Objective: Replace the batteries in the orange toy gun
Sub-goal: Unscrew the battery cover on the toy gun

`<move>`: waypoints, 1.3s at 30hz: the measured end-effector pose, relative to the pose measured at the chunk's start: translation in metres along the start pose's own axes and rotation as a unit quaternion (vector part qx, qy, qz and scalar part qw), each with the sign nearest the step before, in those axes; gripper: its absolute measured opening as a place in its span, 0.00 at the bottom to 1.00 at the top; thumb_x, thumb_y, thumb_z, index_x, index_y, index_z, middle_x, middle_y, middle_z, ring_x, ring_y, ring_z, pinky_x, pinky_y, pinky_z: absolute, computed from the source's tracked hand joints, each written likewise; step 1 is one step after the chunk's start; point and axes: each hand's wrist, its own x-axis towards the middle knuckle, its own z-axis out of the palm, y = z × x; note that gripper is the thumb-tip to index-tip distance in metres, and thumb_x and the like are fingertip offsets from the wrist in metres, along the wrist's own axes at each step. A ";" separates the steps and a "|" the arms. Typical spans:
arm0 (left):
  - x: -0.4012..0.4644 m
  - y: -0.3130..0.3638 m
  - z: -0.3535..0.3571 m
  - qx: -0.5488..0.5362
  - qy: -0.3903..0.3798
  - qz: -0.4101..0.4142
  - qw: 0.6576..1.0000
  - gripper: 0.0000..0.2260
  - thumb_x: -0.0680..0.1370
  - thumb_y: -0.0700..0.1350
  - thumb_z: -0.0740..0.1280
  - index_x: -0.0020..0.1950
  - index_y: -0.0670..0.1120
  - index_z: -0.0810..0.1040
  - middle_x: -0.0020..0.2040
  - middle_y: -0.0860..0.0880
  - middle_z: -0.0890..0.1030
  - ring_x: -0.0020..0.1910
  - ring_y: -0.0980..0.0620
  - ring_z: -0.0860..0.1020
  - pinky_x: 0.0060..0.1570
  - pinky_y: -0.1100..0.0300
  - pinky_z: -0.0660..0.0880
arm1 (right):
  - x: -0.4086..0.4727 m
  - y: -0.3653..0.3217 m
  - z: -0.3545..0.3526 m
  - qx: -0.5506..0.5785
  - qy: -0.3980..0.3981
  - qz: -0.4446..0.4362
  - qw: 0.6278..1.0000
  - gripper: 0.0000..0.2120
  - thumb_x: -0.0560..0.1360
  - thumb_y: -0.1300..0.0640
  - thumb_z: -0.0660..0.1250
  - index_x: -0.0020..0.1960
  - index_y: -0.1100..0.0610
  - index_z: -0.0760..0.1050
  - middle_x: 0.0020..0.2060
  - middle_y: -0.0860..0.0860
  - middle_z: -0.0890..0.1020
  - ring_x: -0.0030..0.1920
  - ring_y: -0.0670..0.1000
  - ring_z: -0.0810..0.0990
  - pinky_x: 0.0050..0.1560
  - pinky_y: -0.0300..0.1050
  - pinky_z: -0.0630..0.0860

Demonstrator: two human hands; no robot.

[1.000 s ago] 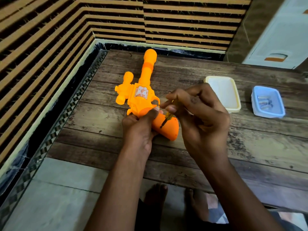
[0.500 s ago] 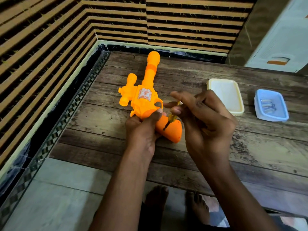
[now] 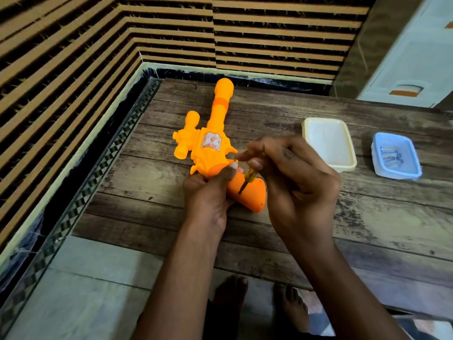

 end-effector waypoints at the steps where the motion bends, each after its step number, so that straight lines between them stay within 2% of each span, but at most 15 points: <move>1: 0.000 0.000 0.000 0.001 0.004 0.000 1.000 0.12 0.77 0.31 0.70 0.60 0.36 0.80 0.44 0.42 0.85 0.45 0.44 0.84 0.49 0.39 0.82 | 0.000 0.000 -0.001 0.004 -0.004 0.004 1.000 0.11 0.78 0.73 0.70 0.58 0.65 0.84 0.49 0.57 0.86 0.53 0.54 0.86 0.52 0.56 0.82; 4: 0.000 0.000 0.000 0.001 0.002 0.002 1.000 0.09 0.77 0.31 0.70 0.56 0.40 0.82 0.44 0.41 0.85 0.46 0.44 0.84 0.47 0.40 0.82 | 0.001 0.000 -0.004 0.027 -0.014 0.019 0.999 0.12 0.79 0.72 0.69 0.60 0.63 0.83 0.51 0.55 0.86 0.55 0.54 0.87 0.54 0.58 0.83; 7: 0.001 -0.001 -0.001 -0.005 -0.001 0.003 1.000 0.06 0.77 0.32 0.71 0.51 0.41 0.82 0.44 0.41 0.85 0.44 0.44 0.84 0.44 0.42 0.83 | 0.003 -0.001 -0.006 0.047 -0.028 0.032 0.998 0.06 0.79 0.69 0.71 0.54 0.66 0.84 0.49 0.59 0.83 0.52 0.56 0.85 0.49 0.57 0.80; 10: 0.001 -0.002 -0.001 -0.004 -0.005 0.011 1.000 0.06 0.77 0.33 0.71 0.52 0.41 0.82 0.43 0.43 0.85 0.40 0.47 0.84 0.44 0.42 0.83 | 0.004 -0.001 -0.004 0.018 -0.016 0.023 0.999 0.06 0.77 0.66 0.74 0.53 0.66 0.85 0.45 0.61 0.80 0.48 0.58 0.82 0.44 0.54 0.77; 12: 0.000 -0.001 -0.001 -0.006 -0.010 0.013 1.000 0.07 0.77 0.32 0.71 0.51 0.42 0.82 0.40 0.45 0.86 0.38 0.49 0.85 0.44 0.42 0.83 | 0.003 0.000 -0.002 0.009 -0.017 0.016 1.000 0.06 0.78 0.68 0.73 0.54 0.66 0.85 0.45 0.59 0.83 0.48 0.56 0.84 0.46 0.54 0.79; 15: 0.000 0.000 0.000 -0.003 -0.010 0.010 1.000 0.08 0.77 0.31 0.69 0.48 0.43 0.81 0.36 0.47 0.85 0.35 0.51 0.84 0.44 0.44 0.83 | 0.002 -0.001 -0.003 0.016 -0.034 0.025 0.999 0.11 0.79 0.71 0.69 0.58 0.64 0.84 0.51 0.55 0.87 0.54 0.51 0.87 0.54 0.54 0.83; 17: 0.000 0.000 0.000 -0.002 -0.012 0.011 1.000 0.08 0.77 0.31 0.69 0.49 0.43 0.81 0.35 0.48 0.85 0.34 0.52 0.84 0.40 0.46 0.83 | 0.002 -0.001 -0.005 0.031 -0.048 0.035 0.998 0.12 0.79 0.72 0.68 0.60 0.64 0.84 0.53 0.55 0.87 0.56 0.50 0.87 0.55 0.55 0.83; 21: -0.001 -0.001 -0.001 0.009 -0.010 0.017 1.000 0.06 0.77 0.32 0.70 0.45 0.43 0.82 0.37 0.48 0.86 0.37 0.50 0.85 0.36 0.52 0.84 | 0.004 -0.003 -0.001 0.039 -0.033 0.018 0.999 0.08 0.78 0.66 0.73 0.57 0.63 0.84 0.48 0.58 0.82 0.51 0.54 0.83 0.48 0.55 0.80; 24: -0.003 0.001 0.000 0.000 -0.004 0.011 1.000 0.07 0.77 0.32 0.70 0.53 0.40 0.82 0.42 0.44 0.86 0.40 0.47 0.84 0.40 0.47 0.84 | 0.004 -0.003 0.001 0.020 -0.014 0.008 1.000 0.07 0.78 0.65 0.73 0.56 0.63 0.85 0.45 0.57 0.82 0.48 0.54 0.83 0.47 0.52 0.79; 26: -0.002 0.001 0.001 -0.004 0.005 0.000 1.000 0.10 0.77 0.31 0.70 0.58 0.38 0.81 0.44 0.42 0.85 0.42 0.46 0.84 0.42 0.44 0.83 | 0.004 -0.001 -0.002 0.019 -0.014 0.021 1.000 0.07 0.79 0.68 0.71 0.56 0.63 0.85 0.47 0.55 0.84 0.50 0.51 0.85 0.50 0.50 0.80; 30: 0.000 0.001 0.000 -0.001 0.010 -0.006 1.000 0.09 0.77 0.32 0.71 0.56 0.40 0.82 0.42 0.44 0.86 0.40 0.48 0.85 0.39 0.46 0.84 | 0.004 0.001 -0.009 0.049 -0.028 0.046 0.997 0.09 0.80 0.70 0.69 0.56 0.63 0.84 0.50 0.53 0.86 0.54 0.51 0.86 0.53 0.54 0.82; 32: 0.001 0.000 0.000 0.003 0.006 -0.002 1.000 0.06 0.77 0.32 0.70 0.51 0.41 0.82 0.38 0.47 0.86 0.37 0.50 0.85 0.39 0.47 0.84 | 0.004 0.000 -0.009 0.062 -0.037 0.041 0.997 0.07 0.79 0.67 0.71 0.55 0.63 0.84 0.49 0.54 0.85 0.52 0.53 0.85 0.51 0.54 0.81; 34: 0.000 -0.001 -0.002 0.003 0.000 0.001 1.000 0.06 0.77 0.31 0.69 0.49 0.41 0.82 0.38 0.46 0.86 0.38 0.49 0.85 0.41 0.47 0.83 | 0.002 0.000 -0.009 0.053 -0.034 0.030 0.998 0.05 0.77 0.65 0.74 0.54 0.63 0.85 0.47 0.56 0.83 0.50 0.57 0.84 0.48 0.55 0.79; 37: 0.001 -0.001 -0.001 0.003 0.001 -0.004 1.000 0.10 0.76 0.31 0.71 0.57 0.37 0.82 0.45 0.41 0.86 0.42 0.47 0.85 0.44 0.44 0.83 | 0.002 0.003 -0.009 0.039 -0.014 0.028 0.999 0.07 0.78 0.65 0.73 0.55 0.60 0.85 0.46 0.56 0.83 0.48 0.57 0.85 0.46 0.56 0.79; 39: 0.002 -0.001 -0.001 0.001 0.010 -0.011 1.000 0.12 0.76 0.32 0.72 0.59 0.36 0.82 0.48 0.39 0.87 0.46 0.44 0.85 0.47 0.41 0.83 | 0.002 0.005 -0.010 0.042 -0.017 0.042 0.998 0.10 0.78 0.68 0.71 0.57 0.59 0.85 0.50 0.53 0.86 0.52 0.53 0.87 0.51 0.57 0.82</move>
